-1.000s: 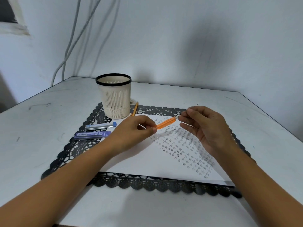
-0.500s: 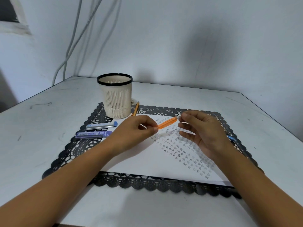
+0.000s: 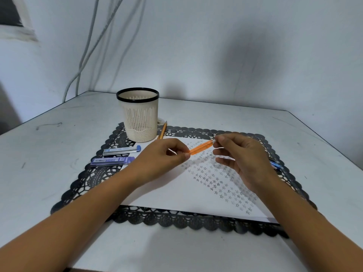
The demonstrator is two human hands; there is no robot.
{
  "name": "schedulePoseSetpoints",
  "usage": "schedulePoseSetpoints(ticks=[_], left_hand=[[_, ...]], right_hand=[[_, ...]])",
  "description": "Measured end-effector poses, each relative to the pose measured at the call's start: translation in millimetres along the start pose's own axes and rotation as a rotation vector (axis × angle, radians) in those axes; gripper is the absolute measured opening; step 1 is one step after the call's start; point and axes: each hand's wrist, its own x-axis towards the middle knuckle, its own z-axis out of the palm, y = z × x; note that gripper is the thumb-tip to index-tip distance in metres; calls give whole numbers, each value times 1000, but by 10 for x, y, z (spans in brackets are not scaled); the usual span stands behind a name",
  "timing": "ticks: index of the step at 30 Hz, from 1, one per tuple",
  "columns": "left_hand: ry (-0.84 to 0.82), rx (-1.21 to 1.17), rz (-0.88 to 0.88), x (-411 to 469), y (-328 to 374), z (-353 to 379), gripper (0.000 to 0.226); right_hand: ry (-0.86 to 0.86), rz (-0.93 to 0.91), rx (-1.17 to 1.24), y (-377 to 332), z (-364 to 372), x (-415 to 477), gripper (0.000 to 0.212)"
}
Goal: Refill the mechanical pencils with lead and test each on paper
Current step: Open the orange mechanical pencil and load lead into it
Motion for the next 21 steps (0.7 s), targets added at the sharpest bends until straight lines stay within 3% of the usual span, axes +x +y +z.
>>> schedulePoseSetpoints(ticks=[6, 11, 18, 21], left_hand=[[3, -8, 1, -1, 5, 2, 6], [0, -4, 0, -1, 3, -1, 6], [-8, -1, 9, -9, 9, -4, 6], [-13, -10, 11, -6, 10, 1, 7]], right_hand=[[69, -66, -94, -59, -144, 84, 11], [207, -148, -427, -59, -351, 197, 12], [59, -172, -986, 105, -333, 222, 20], [30, -157, -1078, 177, -284, 210, 21]])
